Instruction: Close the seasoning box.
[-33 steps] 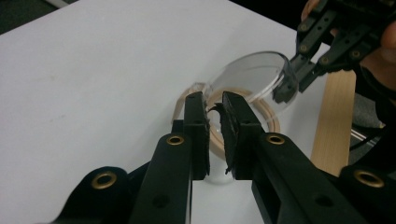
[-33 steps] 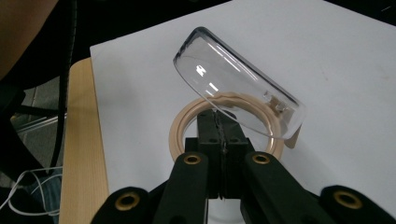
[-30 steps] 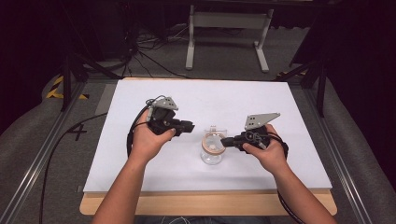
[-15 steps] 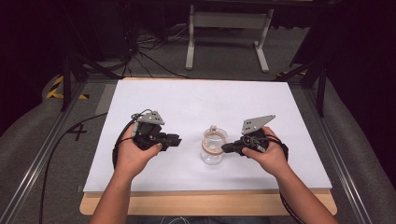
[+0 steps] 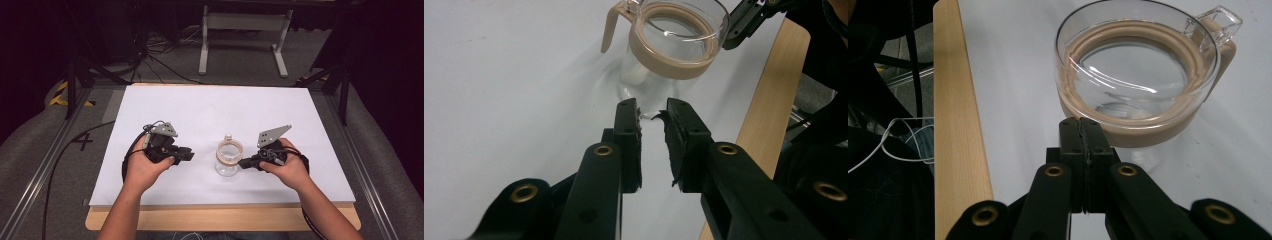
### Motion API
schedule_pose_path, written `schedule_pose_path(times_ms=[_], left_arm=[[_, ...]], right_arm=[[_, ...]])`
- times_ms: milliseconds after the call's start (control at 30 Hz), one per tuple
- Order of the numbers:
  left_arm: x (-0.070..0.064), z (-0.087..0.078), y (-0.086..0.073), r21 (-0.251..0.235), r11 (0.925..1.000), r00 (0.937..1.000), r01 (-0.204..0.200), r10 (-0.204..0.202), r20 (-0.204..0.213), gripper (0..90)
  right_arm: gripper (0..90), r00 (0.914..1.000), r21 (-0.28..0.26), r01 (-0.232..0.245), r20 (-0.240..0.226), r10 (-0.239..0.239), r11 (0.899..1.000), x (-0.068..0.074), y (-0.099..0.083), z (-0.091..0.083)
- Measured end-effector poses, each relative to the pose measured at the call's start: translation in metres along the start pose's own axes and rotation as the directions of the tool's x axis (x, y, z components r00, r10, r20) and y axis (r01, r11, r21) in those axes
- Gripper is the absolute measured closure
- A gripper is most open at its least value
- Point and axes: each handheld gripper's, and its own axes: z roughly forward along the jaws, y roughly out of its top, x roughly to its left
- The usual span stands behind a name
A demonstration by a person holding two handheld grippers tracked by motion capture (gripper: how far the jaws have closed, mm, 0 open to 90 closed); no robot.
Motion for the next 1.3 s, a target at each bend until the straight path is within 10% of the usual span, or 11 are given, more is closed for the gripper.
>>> schedule_pose_path(times_ms=[333,833,1300], left_arm=[[0.002,0.000,-0.001,-0.002,1.0000,1.0000,0.002,-0.002,-0.007,74.8],[0.016,-0.022,-0.021,-0.044,0.9967,0.9949,0.068,-0.072,-0.072,67.0],[0.049,-0.017,-0.042,-0.095,0.9893,0.9852,0.111,-0.122,-0.120,57.8]], right_arm=[[90.0,0.9999,0.006,0.011,-0.003,-0.011,1.000,0.004,0.003,-0.007],[71.8,0.9938,-0.182,-0.031,0.099,0.050,0.983,-0.013,0.003,-0.068],[56.3,0.9485,-0.203,-0.114,0.269,0.167,0.973,-0.062,-0.042,-0.104]])
